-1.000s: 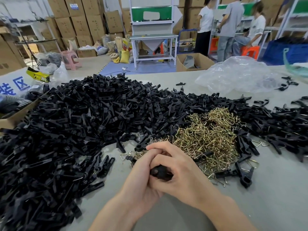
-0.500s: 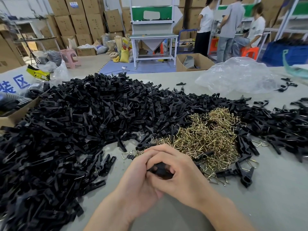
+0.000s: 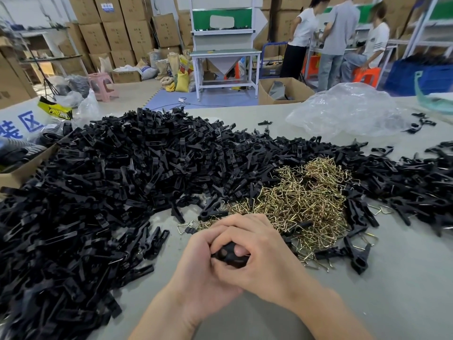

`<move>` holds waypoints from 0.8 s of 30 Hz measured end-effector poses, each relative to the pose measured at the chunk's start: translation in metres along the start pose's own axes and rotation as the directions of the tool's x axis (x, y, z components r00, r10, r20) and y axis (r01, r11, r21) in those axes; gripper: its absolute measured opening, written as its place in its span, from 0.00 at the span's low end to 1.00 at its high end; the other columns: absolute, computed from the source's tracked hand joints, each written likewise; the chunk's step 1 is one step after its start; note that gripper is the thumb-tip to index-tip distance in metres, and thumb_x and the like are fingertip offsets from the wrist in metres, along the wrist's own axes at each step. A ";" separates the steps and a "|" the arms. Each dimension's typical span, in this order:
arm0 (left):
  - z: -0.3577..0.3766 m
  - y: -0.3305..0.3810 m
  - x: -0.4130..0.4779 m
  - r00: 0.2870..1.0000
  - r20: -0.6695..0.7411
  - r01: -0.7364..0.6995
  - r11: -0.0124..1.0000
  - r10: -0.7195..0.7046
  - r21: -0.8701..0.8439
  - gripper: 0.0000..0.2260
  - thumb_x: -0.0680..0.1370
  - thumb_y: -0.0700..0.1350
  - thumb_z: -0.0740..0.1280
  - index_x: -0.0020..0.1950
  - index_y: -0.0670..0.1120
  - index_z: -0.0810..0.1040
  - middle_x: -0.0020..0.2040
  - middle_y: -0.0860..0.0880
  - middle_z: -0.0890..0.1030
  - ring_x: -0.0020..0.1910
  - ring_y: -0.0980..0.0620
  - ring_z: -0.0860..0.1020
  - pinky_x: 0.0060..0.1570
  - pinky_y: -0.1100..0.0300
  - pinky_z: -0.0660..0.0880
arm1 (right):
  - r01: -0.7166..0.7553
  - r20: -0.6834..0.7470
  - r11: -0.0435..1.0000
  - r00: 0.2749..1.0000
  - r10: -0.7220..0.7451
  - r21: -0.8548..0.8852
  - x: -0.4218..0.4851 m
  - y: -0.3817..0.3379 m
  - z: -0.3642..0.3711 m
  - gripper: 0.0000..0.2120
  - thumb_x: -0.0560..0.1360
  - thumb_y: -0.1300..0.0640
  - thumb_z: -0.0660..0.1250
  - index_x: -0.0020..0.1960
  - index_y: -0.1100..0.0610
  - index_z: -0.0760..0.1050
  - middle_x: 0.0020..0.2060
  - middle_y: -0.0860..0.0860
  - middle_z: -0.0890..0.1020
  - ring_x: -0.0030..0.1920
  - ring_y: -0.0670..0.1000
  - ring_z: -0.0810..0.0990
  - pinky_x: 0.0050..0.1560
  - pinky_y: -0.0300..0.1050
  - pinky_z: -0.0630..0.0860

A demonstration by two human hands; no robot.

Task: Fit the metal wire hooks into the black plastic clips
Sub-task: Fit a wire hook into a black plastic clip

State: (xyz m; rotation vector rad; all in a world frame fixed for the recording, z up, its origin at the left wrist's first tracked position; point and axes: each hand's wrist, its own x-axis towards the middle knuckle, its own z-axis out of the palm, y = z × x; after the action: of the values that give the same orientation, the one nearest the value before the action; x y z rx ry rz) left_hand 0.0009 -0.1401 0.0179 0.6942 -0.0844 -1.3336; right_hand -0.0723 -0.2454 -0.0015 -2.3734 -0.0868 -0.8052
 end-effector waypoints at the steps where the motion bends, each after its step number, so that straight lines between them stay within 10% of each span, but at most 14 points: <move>1: -0.001 0.000 0.001 1.000 0.002 -0.008 1.000 0.008 0.000 0.07 0.73 0.36 0.59 0.38 0.40 0.76 0.33 0.46 0.72 0.34 0.49 0.76 0.37 0.60 0.74 | 0.011 -0.009 1.000 1.000 -0.011 -0.012 0.001 0.000 0.000 0.06 0.69 0.50 0.72 0.46 0.46 0.81 0.54 0.38 0.80 0.56 0.31 0.68 0.62 0.37 0.64; 24: 0.003 -0.016 0.017 0.910 -0.294 -0.206 0.935 0.292 0.290 0.14 0.77 0.41 0.57 0.35 0.44 0.76 0.28 0.47 0.71 0.25 0.53 0.72 0.24 0.63 0.67 | -0.127 0.154 0.983 0.982 0.105 0.136 0.001 0.005 -0.003 0.08 0.67 0.52 0.71 0.42 0.50 0.74 0.54 0.42 0.78 0.54 0.54 0.78 0.58 0.54 0.72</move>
State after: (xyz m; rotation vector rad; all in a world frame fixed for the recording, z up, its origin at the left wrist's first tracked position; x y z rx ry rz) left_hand -0.0094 -0.1581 0.0068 1.0823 -0.0693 -0.9499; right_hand -0.0719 -0.2510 -0.0024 -2.2731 -0.0637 -0.5503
